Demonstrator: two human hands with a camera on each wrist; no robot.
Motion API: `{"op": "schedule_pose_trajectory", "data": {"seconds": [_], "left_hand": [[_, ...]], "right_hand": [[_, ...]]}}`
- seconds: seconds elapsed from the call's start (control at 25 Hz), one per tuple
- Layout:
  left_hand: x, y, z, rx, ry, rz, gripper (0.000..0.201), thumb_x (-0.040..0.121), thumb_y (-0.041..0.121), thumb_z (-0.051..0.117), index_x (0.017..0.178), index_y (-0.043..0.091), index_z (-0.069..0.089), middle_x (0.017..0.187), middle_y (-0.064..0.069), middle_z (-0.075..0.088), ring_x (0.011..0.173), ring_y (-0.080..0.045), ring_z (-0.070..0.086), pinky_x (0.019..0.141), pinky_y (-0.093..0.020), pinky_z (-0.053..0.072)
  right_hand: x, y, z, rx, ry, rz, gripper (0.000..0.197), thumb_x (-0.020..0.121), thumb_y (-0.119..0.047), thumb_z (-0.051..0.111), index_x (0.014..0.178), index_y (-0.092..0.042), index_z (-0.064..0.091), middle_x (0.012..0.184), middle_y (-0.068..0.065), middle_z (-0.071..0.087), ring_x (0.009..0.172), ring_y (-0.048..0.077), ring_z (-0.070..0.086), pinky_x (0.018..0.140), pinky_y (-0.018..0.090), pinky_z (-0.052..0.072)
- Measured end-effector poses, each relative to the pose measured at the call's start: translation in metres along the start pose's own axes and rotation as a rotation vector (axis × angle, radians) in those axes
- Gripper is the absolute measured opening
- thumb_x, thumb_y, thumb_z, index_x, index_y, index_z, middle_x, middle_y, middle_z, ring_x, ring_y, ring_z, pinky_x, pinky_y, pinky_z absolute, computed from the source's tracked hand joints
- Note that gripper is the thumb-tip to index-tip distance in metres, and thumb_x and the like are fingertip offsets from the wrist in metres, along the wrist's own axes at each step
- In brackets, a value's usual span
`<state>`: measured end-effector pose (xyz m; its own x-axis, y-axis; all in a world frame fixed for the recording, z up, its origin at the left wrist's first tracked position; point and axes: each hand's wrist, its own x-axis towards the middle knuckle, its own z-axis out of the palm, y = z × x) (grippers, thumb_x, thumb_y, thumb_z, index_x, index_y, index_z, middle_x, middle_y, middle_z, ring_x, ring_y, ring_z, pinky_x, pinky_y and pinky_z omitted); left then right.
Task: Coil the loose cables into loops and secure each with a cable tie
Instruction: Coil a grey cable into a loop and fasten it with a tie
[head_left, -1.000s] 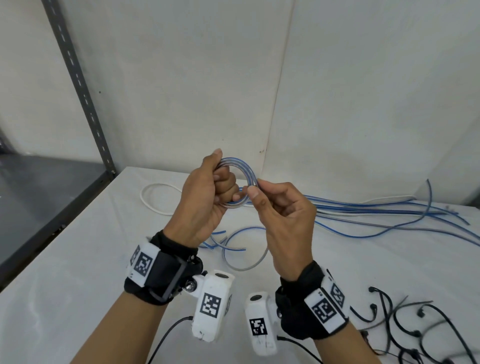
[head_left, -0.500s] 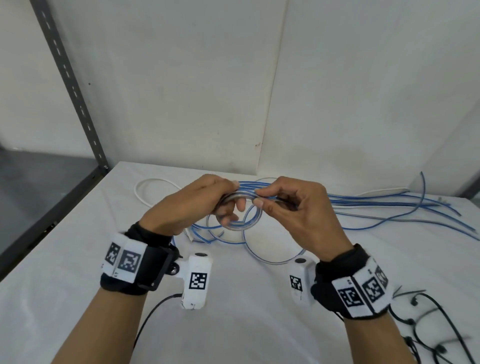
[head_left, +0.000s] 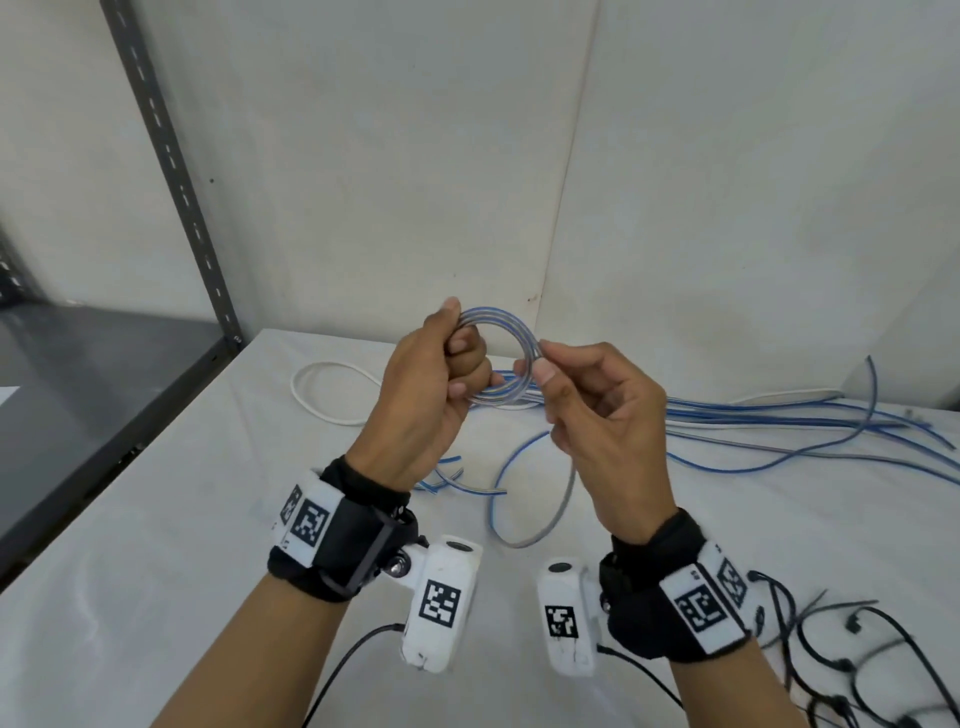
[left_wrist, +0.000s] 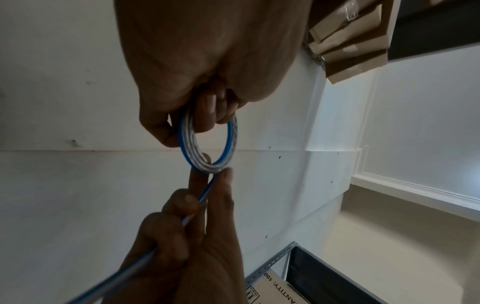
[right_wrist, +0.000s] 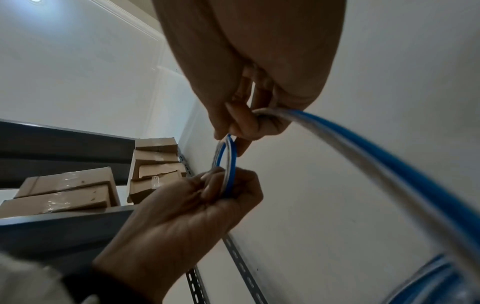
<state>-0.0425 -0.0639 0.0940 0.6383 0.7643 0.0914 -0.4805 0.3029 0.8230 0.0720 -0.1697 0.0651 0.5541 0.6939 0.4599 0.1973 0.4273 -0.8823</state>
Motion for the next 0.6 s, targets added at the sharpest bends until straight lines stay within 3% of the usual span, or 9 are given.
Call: {"op": "schedule_pose_trajectory", "data": {"seconds": [0.12, 0.24, 0.32, 0.4, 0.48, 0.6], "left_hand": [[-0.001, -0.005, 0.003, -0.091, 0.018, 0.027, 0.045, 0.110, 0.029, 0.035, 0.066, 0.018, 0.032, 0.052, 0.007, 0.020, 0.046, -0.010, 0.018, 0.059, -0.027, 0.027], [-0.001, -0.007, 0.003, -0.059, 0.009, 0.006, 0.041, 0.107, 0.025, 0.034, 0.067, 0.016, 0.036, 0.051, 0.005, 0.022, 0.046, -0.013, 0.023, 0.063, -0.030, 0.030], [0.001, -0.003, 0.002, 0.126, 0.007, -0.039, 0.041, 0.104, 0.024, 0.031, 0.067, 0.011, 0.043, 0.048, 0.002, 0.027, 0.047, -0.019, 0.030, 0.062, -0.030, 0.035], [0.000, -0.001, -0.003, 0.498, -0.030, -0.061, 0.048, 0.106, 0.029, 0.032, 0.066, 0.010, 0.048, 0.046, 0.002, 0.035, 0.047, -0.020, 0.038, 0.060, -0.030, 0.038], [-0.004, -0.004, -0.006, 0.818, -0.119, -0.039, 0.049, 0.109, 0.034, 0.038, 0.064, 0.015, 0.047, 0.051, 0.006, 0.039, 0.051, -0.016, 0.040, 0.065, -0.032, 0.038], [-0.006, -0.012, -0.004, 0.751, -0.155, 0.033, 0.047, 0.109, 0.033, 0.041, 0.065, 0.020, 0.037, 0.057, 0.012, 0.031, 0.054, -0.012, 0.030, 0.067, -0.034, 0.032]], "right_hand": [[-0.006, 0.004, 0.011, -0.016, 0.068, -0.038, 0.024, 0.080, -0.022, 0.081, 0.101, -0.016, 0.073, 0.095, 0.005, 0.078, 0.078, 0.012, 0.067, 0.058, 0.020, 0.043], [0.000, 0.004, 0.007, -0.033, 0.135, -0.066, 0.017, 0.083, -0.014, 0.081, 0.099, -0.016, 0.076, 0.092, 0.003, 0.078, 0.078, 0.013, 0.067, 0.059, 0.021, 0.044], [0.005, 0.000, -0.007, -0.080, 0.070, -0.061, 0.016, 0.084, -0.011, 0.081, 0.097, -0.020, 0.078, 0.091, 0.000, 0.078, 0.078, 0.015, 0.068, 0.061, 0.020, 0.049], [0.008, -0.006, -0.021, -0.268, -0.092, -0.088, 0.017, 0.086, -0.012, 0.079, 0.098, -0.024, 0.079, 0.090, -0.007, 0.078, 0.079, 0.011, 0.067, 0.068, 0.025, 0.053], [0.009, -0.008, -0.029, -0.418, -0.214, -0.095, 0.015, 0.088, -0.013, 0.077, 0.100, -0.021, 0.080, 0.090, -0.012, 0.077, 0.078, 0.005, 0.063, 0.071, 0.023, 0.052], [0.010, -0.008, -0.032, -0.422, -0.161, -0.128, 0.014, 0.090, -0.016, 0.075, 0.101, -0.023, 0.080, 0.091, -0.011, 0.077, 0.080, 0.017, 0.065, 0.070, 0.027, 0.053]]}}
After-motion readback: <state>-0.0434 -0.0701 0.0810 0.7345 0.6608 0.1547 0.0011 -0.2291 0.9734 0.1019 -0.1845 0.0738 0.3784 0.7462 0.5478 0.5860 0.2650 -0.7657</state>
